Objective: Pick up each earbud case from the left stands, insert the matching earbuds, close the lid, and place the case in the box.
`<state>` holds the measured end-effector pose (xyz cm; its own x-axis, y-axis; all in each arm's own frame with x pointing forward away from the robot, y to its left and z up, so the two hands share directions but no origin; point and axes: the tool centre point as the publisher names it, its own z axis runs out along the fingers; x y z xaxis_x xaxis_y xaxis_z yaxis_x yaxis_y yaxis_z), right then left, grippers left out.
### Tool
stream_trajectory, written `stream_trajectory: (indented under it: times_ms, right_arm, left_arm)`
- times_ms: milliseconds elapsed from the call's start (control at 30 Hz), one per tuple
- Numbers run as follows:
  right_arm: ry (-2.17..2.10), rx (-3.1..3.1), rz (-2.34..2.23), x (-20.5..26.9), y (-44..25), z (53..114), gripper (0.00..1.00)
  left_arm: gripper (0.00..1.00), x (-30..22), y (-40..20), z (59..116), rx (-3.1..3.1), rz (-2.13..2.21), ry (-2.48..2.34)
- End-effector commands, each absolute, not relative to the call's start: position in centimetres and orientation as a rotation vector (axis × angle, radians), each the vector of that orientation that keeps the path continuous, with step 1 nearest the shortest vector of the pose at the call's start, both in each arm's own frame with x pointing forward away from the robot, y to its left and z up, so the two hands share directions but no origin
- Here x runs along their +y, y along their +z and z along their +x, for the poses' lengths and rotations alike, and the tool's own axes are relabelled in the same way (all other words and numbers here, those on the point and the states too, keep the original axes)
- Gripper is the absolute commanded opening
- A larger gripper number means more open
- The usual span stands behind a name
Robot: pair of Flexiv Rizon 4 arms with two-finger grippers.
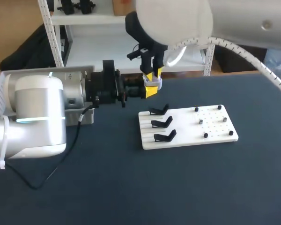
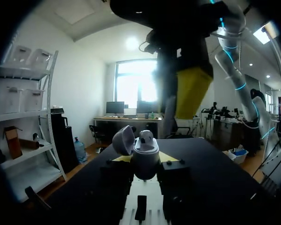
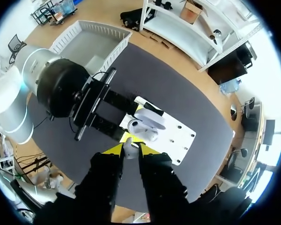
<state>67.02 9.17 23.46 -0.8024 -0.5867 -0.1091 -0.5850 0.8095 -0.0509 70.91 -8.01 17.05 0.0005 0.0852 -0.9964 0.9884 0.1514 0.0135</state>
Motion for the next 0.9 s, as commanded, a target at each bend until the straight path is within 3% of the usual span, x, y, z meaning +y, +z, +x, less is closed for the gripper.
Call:
stream_trajectory:
  times_ms: [33,900]
  right_arm:
    - [-0.029,2.891,-0.939,9.9,23.4,67.6,0.0]
    - [-0.06,2.896,-0.937,9.1,21.9,69.5,0.0]
  left_arm:
    - [0.0,-8.0,17.0,70.8,1.332,1.156,-1.047]
    - [0.0,-8.0,17.0,70.8,1.332,1.156,-1.047]
